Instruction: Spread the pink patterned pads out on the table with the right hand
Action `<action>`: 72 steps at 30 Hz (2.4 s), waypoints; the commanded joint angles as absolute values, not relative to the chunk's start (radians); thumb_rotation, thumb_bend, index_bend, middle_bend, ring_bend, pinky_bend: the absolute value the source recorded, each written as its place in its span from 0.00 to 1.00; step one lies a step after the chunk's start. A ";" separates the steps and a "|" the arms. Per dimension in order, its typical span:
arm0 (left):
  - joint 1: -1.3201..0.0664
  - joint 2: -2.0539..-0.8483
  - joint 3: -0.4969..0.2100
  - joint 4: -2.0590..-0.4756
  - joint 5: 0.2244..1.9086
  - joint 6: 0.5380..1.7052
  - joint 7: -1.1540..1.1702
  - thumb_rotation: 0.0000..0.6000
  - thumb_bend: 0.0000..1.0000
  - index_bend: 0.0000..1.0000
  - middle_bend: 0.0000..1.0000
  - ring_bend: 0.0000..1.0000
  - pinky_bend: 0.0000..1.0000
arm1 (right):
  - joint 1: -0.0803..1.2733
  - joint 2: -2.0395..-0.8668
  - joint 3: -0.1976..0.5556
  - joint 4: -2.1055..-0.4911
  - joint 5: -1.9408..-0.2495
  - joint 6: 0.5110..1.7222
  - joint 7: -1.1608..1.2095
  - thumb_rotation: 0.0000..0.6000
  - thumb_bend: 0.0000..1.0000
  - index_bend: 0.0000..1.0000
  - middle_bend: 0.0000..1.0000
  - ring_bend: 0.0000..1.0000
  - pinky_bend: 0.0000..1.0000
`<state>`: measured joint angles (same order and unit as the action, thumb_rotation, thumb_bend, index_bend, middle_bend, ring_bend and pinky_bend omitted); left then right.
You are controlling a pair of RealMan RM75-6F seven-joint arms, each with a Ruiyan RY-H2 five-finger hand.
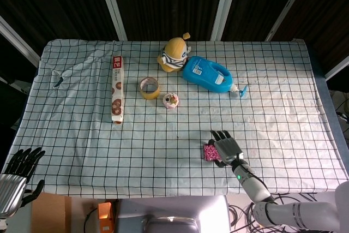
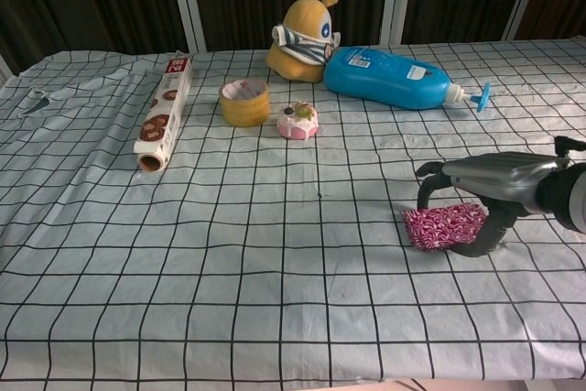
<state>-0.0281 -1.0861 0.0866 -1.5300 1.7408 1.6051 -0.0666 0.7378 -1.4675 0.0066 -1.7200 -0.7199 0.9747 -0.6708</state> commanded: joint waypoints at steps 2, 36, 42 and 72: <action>-0.027 -1.087 0.086 -1.530 1.739 1.605 -0.066 1.00 0.45 0.00 0.05 0.00 0.00 | 0.739 -1.468 0.006 -1.719 -0.721 0.975 -0.665 1.00 0.27 0.34 0.00 0.00 0.00; -0.039 -1.093 0.077 -1.544 1.716 1.572 -0.037 1.00 0.45 0.00 0.05 0.00 0.00 | 0.709 -1.389 0.023 -1.521 -0.672 0.909 -0.547 1.00 0.27 0.17 0.00 0.00 0.01; -0.038 -1.092 0.077 -1.545 1.716 1.574 -0.038 1.00 0.45 0.00 0.05 0.00 0.00 | 0.676 -1.332 0.003 -1.611 -0.779 0.952 -0.519 1.00 0.27 0.15 0.00 0.00 0.01; -0.024 -1.091 0.085 -1.535 1.737 1.606 -0.047 1.00 0.45 0.00 0.05 0.00 0.00 | 0.676 -1.422 -0.021 -1.684 -0.843 0.952 -0.583 1.00 0.27 0.23 0.00 0.00 0.01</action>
<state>-0.0251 -1.0916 0.0845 -1.5348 1.7362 1.6052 -0.0463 0.6764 -1.4213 -0.0196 -1.6829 -0.8409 0.9513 -0.5815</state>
